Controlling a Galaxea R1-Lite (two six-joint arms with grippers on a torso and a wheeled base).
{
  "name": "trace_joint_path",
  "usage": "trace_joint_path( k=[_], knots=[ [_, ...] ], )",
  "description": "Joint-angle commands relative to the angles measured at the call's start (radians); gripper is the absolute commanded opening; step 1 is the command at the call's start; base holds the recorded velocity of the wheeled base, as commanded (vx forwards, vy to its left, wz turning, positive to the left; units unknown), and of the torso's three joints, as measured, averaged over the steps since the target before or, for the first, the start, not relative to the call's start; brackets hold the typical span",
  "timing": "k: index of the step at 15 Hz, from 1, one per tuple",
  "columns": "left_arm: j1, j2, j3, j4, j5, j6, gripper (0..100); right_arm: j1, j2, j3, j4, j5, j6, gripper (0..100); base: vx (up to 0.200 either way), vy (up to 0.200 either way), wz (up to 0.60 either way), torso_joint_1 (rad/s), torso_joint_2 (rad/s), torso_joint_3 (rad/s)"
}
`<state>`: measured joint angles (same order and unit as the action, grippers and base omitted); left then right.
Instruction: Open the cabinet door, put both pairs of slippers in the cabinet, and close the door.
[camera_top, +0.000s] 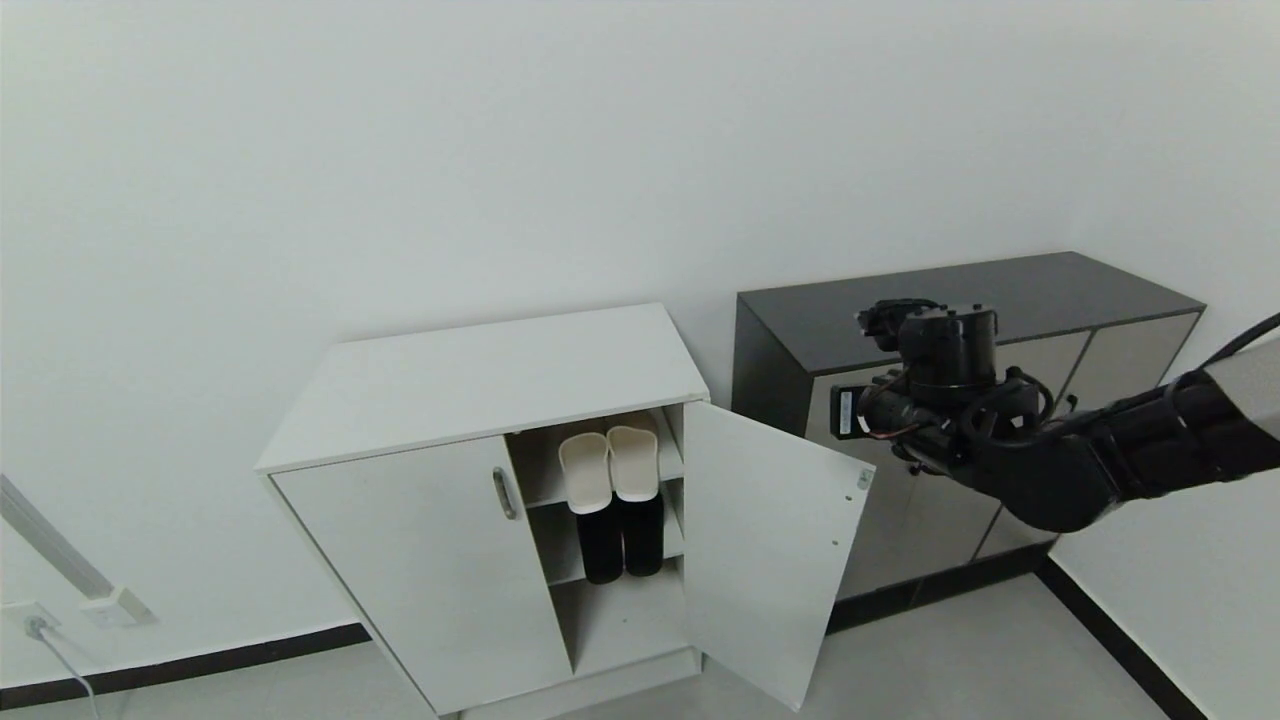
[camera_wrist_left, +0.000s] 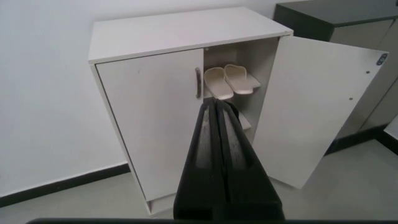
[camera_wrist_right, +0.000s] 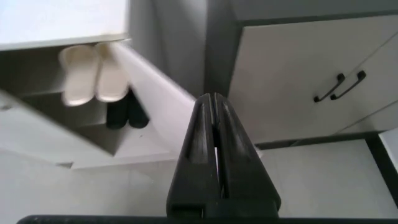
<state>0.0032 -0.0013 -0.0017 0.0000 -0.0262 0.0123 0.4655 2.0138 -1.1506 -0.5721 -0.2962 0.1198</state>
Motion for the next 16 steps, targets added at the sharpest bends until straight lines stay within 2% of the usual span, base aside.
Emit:
trace_joint_path(
  k=[1,6,16],
  knots=[
    [0.000,0.001,0.000,0.000,0.000,0.000,0,-0.036,0.100,-0.057,0.000,0.026,0.018,0,0.000,0.000,0.00,0.000,0.00,0.000],
    [0.000,0.001,0.000,0.000,0.000,0.000,0,-0.087,0.204,-0.123,-0.002,0.060,0.040,0,0.000,0.000,0.00,0.000,0.00,0.000],
    [0.000,0.001,0.000,0.000,0.000,0.000,0,-0.100,0.275,-0.149,-0.002,0.060,0.044,0,0.000,0.000,0.00,0.000,0.00,0.000]
  ],
)
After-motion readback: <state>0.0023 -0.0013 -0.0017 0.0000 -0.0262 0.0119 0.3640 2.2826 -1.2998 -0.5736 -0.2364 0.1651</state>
